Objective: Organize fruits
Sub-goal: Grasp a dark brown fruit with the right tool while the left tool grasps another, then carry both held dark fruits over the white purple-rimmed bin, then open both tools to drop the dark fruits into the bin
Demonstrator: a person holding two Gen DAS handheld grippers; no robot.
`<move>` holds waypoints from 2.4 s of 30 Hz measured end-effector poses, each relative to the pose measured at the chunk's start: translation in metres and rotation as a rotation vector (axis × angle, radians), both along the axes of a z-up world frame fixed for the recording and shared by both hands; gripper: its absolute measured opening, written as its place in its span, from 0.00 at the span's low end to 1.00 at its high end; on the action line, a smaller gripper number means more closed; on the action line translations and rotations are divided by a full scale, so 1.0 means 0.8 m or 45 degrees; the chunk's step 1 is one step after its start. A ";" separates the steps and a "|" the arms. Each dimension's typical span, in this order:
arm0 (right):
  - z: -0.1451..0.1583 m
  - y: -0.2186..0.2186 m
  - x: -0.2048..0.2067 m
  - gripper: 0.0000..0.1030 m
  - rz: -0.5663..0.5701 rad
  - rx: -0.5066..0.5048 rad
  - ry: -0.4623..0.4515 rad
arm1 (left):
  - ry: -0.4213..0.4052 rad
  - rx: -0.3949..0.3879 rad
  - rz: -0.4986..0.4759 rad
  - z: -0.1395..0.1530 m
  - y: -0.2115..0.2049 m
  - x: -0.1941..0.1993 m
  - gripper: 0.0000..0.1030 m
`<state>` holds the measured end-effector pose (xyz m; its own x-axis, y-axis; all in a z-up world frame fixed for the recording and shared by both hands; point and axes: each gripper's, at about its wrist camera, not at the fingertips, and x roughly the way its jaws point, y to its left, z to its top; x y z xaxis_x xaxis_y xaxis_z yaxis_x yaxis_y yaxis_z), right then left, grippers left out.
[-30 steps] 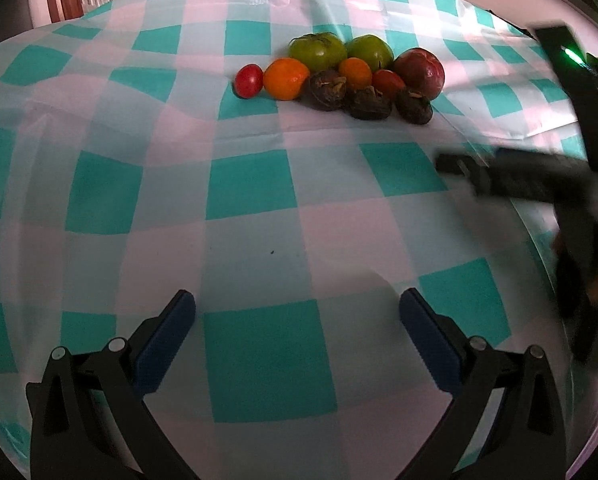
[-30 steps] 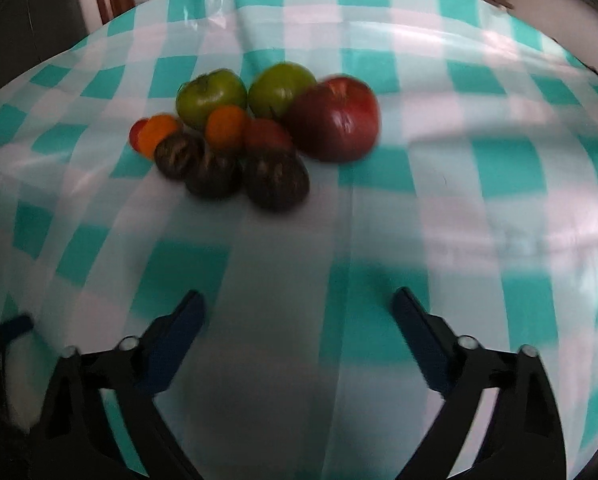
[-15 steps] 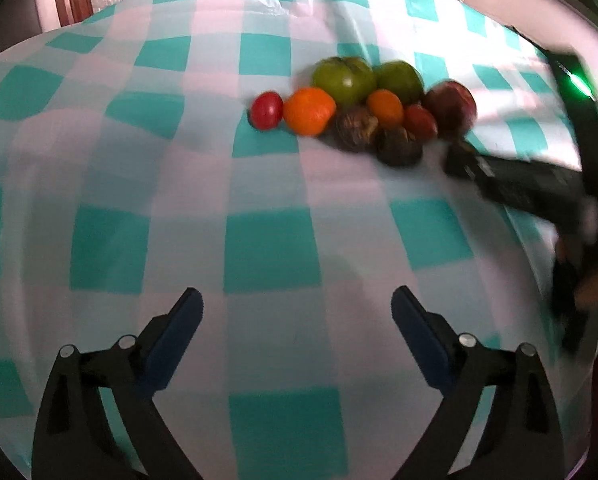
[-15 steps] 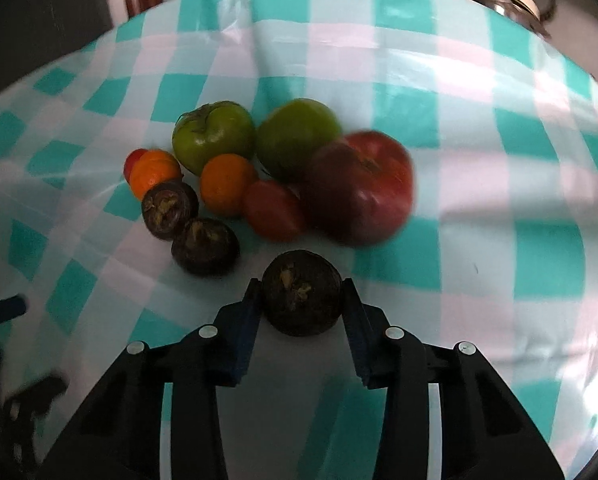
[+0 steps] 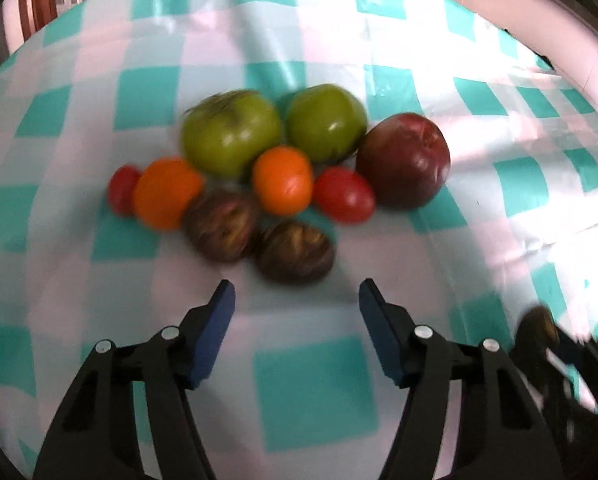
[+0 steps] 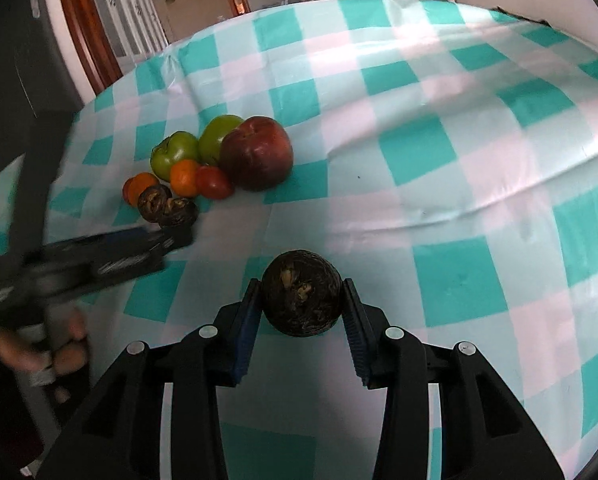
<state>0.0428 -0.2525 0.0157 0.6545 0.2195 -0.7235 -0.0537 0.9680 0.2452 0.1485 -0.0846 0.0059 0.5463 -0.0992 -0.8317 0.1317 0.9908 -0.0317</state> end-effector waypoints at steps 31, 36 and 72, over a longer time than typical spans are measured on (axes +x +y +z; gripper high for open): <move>0.033 0.015 -0.197 0.39 -0.038 0.030 -0.095 | -0.163 -0.181 -0.180 0.018 0.042 -0.264 0.41; 0.041 -0.017 -0.330 0.39 -0.114 -0.019 -0.125 | -0.231 -0.175 -0.401 0.042 -0.003 -0.343 0.41; -0.288 -0.294 -0.463 0.53 -0.743 -0.057 0.830 | 0.605 0.391 -1.565 -0.259 -0.392 -0.549 0.44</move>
<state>-0.3278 -0.4879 -0.2147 0.1068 -0.0588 -0.9925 0.5908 0.8067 0.0158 -0.2906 -0.3984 -0.2009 -0.1049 -0.0889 -0.9905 0.9686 0.2166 -0.1220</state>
